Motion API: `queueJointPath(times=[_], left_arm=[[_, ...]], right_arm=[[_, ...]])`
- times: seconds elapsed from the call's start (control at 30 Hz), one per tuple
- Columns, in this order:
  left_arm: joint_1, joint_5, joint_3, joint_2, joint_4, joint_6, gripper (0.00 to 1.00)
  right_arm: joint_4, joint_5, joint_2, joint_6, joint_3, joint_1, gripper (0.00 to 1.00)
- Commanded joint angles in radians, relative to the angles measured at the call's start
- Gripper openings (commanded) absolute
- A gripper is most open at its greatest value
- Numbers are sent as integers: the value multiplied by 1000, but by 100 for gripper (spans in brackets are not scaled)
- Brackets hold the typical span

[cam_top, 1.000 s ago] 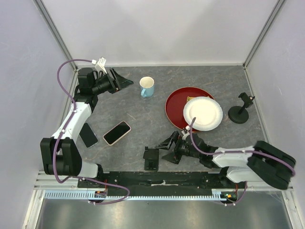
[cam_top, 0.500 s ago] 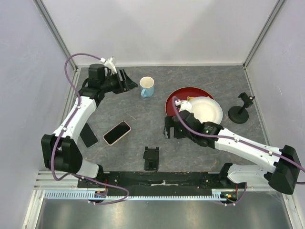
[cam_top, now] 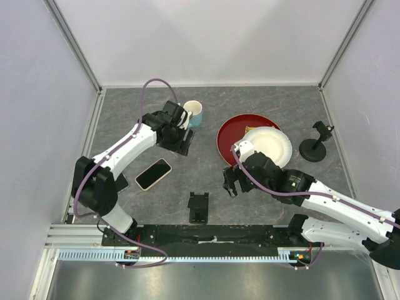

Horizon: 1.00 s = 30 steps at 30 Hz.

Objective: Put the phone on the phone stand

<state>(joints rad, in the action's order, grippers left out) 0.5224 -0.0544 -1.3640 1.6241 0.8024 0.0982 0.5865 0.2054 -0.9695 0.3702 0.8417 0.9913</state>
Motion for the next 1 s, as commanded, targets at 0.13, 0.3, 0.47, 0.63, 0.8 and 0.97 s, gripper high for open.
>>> queueJointPath(times=[0.13, 0.3, 0.47, 0.63, 0.8, 0.97], left_arm=[[-9, 222, 158, -115, 142, -32, 82], [-7, 251, 223, -95, 162, -25, 84], [-16, 324, 207, 3, 190, -29, 87], [-18, 356, 171, 111, 192, -31, 86], [-18, 493, 157, 164, 141, -31, 90], [-73, 409, 114, 197, 103, -29, 93]], right_arm=[[-103, -165, 106, -85, -55, 3, 98], [-140, -233, 196, -108, -93, 3, 98], [-166, -305, 261, -114, -108, 3, 98], [-182, -336, 296, -120, -116, 3, 98], [-191, -356, 325, -120, -122, 3, 98], [-194, -374, 341, -119, -125, 3, 98]])
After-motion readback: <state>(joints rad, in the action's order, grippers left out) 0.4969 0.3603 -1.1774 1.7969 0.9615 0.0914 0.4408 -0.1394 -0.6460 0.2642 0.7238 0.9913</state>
